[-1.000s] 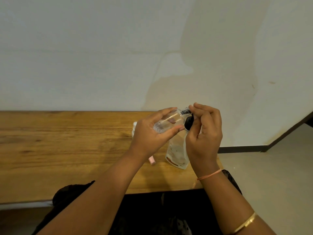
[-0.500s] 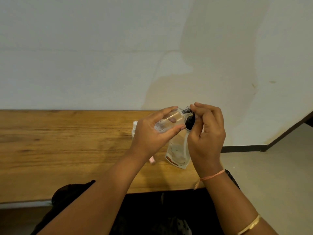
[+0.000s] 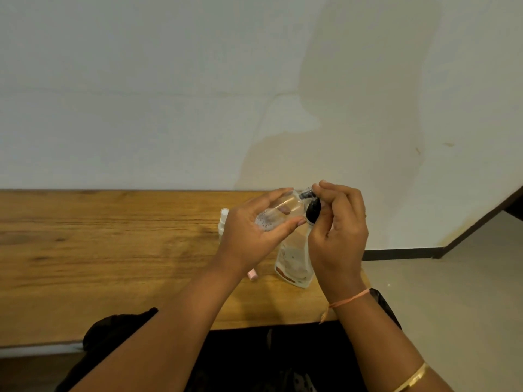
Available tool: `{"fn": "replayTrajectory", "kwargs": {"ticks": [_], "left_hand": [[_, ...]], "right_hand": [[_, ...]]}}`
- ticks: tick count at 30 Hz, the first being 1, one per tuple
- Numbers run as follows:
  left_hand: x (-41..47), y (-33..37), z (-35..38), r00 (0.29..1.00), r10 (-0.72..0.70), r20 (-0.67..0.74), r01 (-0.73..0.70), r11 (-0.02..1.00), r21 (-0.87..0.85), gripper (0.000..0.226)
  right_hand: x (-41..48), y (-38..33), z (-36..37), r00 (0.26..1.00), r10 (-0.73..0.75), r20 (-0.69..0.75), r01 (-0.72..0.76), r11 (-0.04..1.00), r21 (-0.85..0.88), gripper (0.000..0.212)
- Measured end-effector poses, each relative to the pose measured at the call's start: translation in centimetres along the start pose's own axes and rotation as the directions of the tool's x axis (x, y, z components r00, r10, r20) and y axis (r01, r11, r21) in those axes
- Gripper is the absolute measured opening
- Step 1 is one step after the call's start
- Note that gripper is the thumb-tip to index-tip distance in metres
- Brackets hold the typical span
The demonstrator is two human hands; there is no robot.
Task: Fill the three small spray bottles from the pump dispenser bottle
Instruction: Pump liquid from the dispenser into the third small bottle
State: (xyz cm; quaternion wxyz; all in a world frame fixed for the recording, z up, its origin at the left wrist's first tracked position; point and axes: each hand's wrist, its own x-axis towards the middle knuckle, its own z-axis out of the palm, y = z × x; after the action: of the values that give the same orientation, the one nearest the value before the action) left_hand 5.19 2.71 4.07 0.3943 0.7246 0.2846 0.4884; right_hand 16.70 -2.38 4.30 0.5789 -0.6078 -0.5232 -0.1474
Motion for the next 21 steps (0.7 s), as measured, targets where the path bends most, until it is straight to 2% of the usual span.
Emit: {"fn": "replayTrajectory", "kwargs": {"ticks": [5, 12, 17, 21], "left_hand": [[0.3, 0.1, -0.4, 1.0, 0.001, 0.004, -0.001, 1.0, 0.002, 0.048], [0.1, -0.2, -0.1, 0.992, -0.118, 0.051, 0.121, 0.99, -0.076, 0.047], [0.3, 0.5, -0.4, 0.999, -0.043, 0.018, 0.044, 0.998, -0.034, 0.046], [0.4, 0.4, -0.5, 1.0, -0.024, 0.017, 0.024, 0.999, -0.024, 0.049]], "right_hand": [[0.2, -0.3, -0.1, 1.0, -0.01, -0.006, 0.01, 1.0, 0.002, 0.029], [-0.4, 0.9, -0.1, 0.999, -0.034, 0.04, 0.037, 0.997, -0.068, 0.028], [0.2, -0.2, -0.1, 1.0, -0.003, -0.014, 0.003, 1.0, -0.001, 0.031], [0.4, -0.3, -0.1, 1.0, -0.013, 0.0, 0.013, 1.0, -0.005, 0.03]]}}
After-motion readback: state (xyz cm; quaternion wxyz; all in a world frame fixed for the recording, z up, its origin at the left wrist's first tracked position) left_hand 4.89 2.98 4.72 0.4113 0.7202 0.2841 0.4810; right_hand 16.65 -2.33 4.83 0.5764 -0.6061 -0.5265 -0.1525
